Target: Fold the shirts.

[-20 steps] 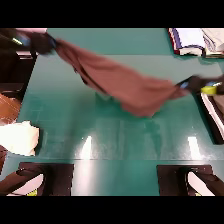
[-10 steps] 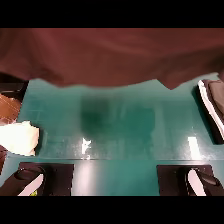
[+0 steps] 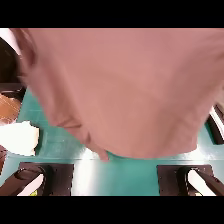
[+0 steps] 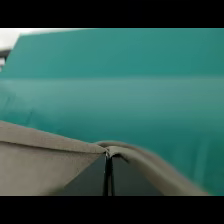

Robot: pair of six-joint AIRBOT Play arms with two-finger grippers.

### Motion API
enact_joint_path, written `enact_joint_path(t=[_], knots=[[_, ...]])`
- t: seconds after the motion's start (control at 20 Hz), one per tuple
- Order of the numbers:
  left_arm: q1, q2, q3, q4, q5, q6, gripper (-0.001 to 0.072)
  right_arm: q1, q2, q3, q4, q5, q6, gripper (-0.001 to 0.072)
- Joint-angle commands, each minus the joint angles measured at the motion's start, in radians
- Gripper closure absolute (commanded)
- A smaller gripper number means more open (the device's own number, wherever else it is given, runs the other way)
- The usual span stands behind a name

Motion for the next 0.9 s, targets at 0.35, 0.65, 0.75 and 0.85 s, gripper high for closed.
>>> enact_joint_path(t=[0.35,0.65,0.75,0.85], knots=[[0.001,-0.572,-0.285,-0.087,0.121,0.014,0.0679,0.317,-0.570,-0.217,-0.227,-0.222,0.058,0.0697],[0.002,-0.616,-0.241,-0.087,0.210,0.011,0.0222,0.303,-0.761,0.022,-0.098,-0.185,0.024,0.0377],[0.005,-0.613,-0.190,-0.079,0.114,0.006,0.0174,0.293,-0.759,0.076,-0.065,-0.155,0.012,0.0358],[0.032,-0.582,-0.145,-0.080,-0.035,0.015,0.0174,0.283,-0.717,0.092,-0.058,-0.084,-0.046,0.0359]])
